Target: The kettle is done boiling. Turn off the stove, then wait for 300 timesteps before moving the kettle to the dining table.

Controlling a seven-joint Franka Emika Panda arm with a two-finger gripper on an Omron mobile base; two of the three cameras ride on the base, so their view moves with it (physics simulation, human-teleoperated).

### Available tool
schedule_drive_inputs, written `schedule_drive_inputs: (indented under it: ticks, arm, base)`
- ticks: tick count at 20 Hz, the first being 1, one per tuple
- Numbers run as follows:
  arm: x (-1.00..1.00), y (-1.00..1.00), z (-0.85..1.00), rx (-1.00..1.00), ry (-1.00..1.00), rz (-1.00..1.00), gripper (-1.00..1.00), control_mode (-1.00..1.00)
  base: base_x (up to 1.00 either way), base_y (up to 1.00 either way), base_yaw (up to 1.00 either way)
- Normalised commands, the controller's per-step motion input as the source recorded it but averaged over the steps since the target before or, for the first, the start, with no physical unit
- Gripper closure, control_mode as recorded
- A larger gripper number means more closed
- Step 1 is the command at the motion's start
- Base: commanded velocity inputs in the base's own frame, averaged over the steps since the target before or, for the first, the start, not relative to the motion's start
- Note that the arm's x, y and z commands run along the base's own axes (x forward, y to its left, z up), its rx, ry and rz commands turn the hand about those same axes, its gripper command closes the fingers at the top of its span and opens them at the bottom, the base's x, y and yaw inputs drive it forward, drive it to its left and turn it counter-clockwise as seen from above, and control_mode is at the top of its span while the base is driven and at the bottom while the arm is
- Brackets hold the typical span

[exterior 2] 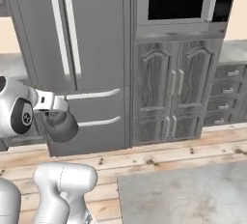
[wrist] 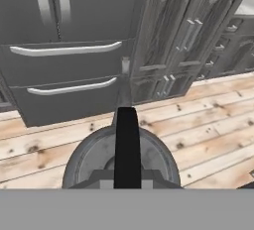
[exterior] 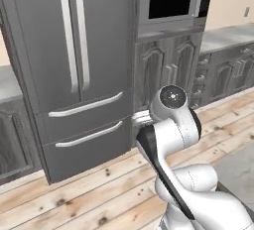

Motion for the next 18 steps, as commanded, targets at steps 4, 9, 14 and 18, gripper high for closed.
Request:
schedule_drive_inputs:
  ticks: [4,9,14,18]
  arm:
    - [0.00,0.00,0.00,0.00,0.00,0.00,1.00,1.00]
    - [0.00,0.00,0.00,0.00,0.00,0.00,1.00,1.00]
    - [0.00,0.00,0.00,0.00,0.00,0.00,1.00,1.00]
    - [0.00,0.00,0.00,0.00,0.00,0.00,1.00,1.00]
  base:
    - [0.00,-0.16,-0.48]
    - [-0.03,-0.19,-0.49]
    - [-0.06,-0.25,-0.51]
    - [-0.18,-0.36,-0.51]
